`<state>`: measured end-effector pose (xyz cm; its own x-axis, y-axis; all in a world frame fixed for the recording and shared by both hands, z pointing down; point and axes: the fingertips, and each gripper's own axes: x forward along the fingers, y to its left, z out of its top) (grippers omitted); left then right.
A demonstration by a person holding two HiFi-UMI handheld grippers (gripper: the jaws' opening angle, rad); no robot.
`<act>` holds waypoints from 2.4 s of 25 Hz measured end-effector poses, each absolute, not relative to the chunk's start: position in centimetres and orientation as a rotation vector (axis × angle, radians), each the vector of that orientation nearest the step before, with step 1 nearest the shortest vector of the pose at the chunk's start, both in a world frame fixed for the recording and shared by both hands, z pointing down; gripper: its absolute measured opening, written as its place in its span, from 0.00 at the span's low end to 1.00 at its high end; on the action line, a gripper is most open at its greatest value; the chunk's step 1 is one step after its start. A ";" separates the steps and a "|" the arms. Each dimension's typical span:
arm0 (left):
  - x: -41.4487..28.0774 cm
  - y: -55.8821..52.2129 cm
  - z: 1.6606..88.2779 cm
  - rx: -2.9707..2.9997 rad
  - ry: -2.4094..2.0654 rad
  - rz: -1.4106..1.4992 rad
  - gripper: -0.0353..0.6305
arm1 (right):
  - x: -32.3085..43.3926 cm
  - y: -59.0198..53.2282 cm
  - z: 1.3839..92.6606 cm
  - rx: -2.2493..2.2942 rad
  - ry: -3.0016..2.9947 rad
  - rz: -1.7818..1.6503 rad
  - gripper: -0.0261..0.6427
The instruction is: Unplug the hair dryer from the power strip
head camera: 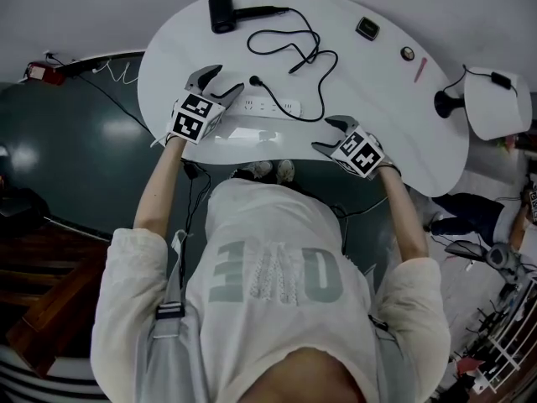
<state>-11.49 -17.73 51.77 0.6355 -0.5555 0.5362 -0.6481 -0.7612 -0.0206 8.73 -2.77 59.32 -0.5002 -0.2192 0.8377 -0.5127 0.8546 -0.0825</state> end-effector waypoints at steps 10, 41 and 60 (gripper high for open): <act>-7.9 -21.5 38.7 2.738 -1.075 0.214 0.47 | 9.0 -13.1 43.3 0.895 -2.229 0.098 0.47; -11.3 -14.9 20.0 2.733 -1.977 -0.283 0.07 | 4.7 -12.3 21.9 2.031 -2.350 -0.426 0.08; -10.9 -14.5 20.6 2.751 -1.937 -0.242 0.07 | 2.9 -12.1 22.9 1.905 -2.379 -0.461 0.08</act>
